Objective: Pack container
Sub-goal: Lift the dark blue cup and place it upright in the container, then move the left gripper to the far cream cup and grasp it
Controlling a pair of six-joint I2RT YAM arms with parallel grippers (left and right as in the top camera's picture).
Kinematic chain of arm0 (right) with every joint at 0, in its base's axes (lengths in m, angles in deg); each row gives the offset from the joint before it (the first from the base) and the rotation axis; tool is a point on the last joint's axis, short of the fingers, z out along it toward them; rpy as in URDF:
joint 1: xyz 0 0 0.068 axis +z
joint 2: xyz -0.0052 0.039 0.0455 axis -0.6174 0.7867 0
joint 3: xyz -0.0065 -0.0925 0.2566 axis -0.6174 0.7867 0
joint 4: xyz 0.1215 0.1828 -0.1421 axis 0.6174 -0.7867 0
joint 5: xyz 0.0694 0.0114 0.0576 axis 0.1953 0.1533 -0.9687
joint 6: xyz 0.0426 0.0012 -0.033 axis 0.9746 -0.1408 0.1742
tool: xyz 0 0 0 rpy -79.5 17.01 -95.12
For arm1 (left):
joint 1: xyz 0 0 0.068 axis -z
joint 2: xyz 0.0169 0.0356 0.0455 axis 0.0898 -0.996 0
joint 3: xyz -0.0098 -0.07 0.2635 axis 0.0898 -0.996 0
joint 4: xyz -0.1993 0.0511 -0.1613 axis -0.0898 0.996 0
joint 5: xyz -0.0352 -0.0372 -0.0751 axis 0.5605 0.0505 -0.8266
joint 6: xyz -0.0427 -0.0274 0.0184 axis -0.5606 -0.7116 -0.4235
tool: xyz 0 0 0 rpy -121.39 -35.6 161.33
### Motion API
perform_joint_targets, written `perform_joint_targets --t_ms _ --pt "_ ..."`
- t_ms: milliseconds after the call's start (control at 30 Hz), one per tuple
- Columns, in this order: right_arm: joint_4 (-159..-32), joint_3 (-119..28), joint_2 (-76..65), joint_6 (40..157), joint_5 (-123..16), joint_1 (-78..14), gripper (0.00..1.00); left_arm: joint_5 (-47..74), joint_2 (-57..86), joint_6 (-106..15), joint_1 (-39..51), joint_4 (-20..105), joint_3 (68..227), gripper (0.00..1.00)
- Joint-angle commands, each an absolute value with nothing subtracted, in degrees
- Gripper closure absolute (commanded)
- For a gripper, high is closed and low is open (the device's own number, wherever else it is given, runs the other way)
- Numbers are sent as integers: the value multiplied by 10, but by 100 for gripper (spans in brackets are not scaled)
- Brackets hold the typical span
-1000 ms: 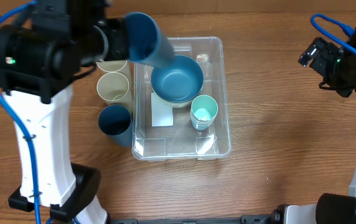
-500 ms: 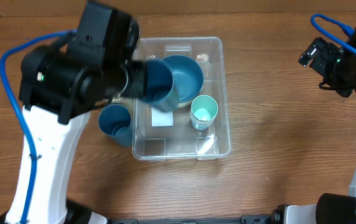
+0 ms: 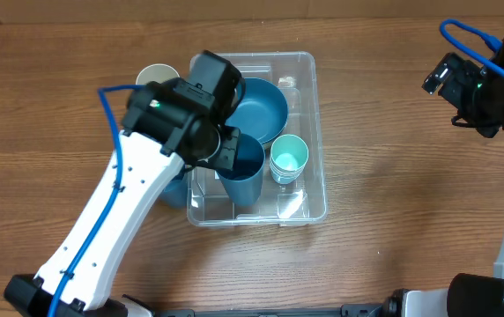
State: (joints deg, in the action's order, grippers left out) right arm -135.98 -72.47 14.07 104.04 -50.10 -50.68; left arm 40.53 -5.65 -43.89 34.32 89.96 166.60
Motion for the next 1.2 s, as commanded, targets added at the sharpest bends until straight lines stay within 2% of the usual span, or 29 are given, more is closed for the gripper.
perform_joint_targets --t_ms 0,233,767,800,867,933,967,1067,1167 --pt "-1358 -726 134 1043 -502 -506 0 405 -51 -443 344 859 1618 96" --pt "-1358 -726 134 1043 -502 -506 0 418 -55 -443 344 771 1556 96" --pt "-1358 -726 134 1043 -502 -506 0 467 -109 -443 344 694 1538 94" --pt "-1358 -726 134 1043 -502 -506 0 467 -109 -443 344 692 1538 92" --pt "-1358 -726 134 1043 -502 -506 0 467 -109 -440 344 688 1538 81" --pt "-1358 -726 134 1043 -502 -506 0 463 -109 -439 344 682 1538 64" --pt "-1358 -726 134 1043 -502 -506 0 457 -109 -439 344 680 1539 60" --pt "-1358 -726 134 1043 -502 -506 0 456 -109 -440 344 685 1551 53" --pt "-1358 -726 134 1043 -502 -506 0 449 -109 -443 344 716 1596 51"
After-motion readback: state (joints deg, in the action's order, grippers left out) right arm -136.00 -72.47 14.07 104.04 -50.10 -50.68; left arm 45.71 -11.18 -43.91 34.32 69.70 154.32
